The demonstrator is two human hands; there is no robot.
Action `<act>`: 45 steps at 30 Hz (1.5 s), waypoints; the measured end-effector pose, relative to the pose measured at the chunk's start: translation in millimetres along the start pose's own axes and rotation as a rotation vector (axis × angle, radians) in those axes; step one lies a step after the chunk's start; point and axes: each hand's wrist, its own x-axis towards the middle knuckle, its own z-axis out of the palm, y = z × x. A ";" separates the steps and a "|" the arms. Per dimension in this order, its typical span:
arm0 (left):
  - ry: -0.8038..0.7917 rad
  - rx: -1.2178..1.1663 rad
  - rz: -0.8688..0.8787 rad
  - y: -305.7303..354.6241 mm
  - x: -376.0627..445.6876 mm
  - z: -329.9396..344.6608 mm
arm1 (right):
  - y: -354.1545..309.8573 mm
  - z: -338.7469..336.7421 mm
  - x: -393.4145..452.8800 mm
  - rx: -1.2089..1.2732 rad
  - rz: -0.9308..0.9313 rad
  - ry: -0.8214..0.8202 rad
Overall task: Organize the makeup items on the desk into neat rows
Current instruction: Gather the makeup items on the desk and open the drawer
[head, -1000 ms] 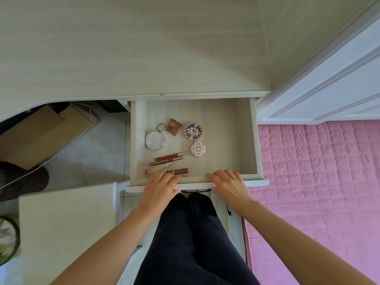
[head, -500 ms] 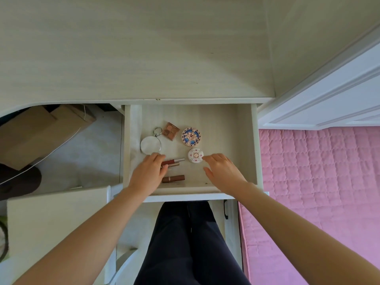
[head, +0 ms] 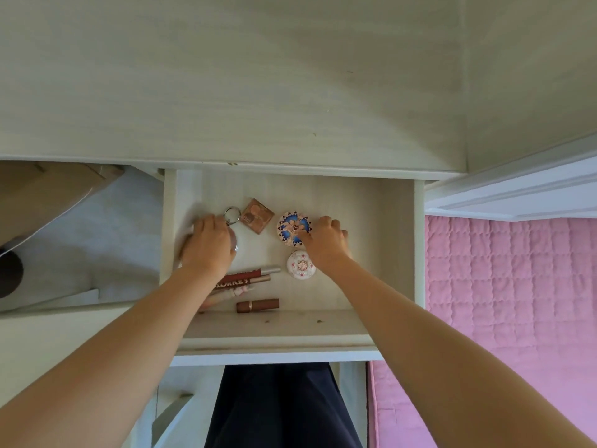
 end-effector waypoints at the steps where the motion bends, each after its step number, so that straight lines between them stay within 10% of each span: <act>1: 0.001 0.036 -0.010 1.5 1.2 2.0 | -2.8 1.7 1.9 0.012 0.020 0.008; 23: 0.136 -0.085 -0.042 7.1 -6.2 17.0 | -37.3 27.0 -3.8 -0.106 -0.048 0.195; 45: 0.101 -1.343 -0.355 35.8 -83.4 -43.8 | -15.0 -16.7 -79.9 0.489 -0.264 0.126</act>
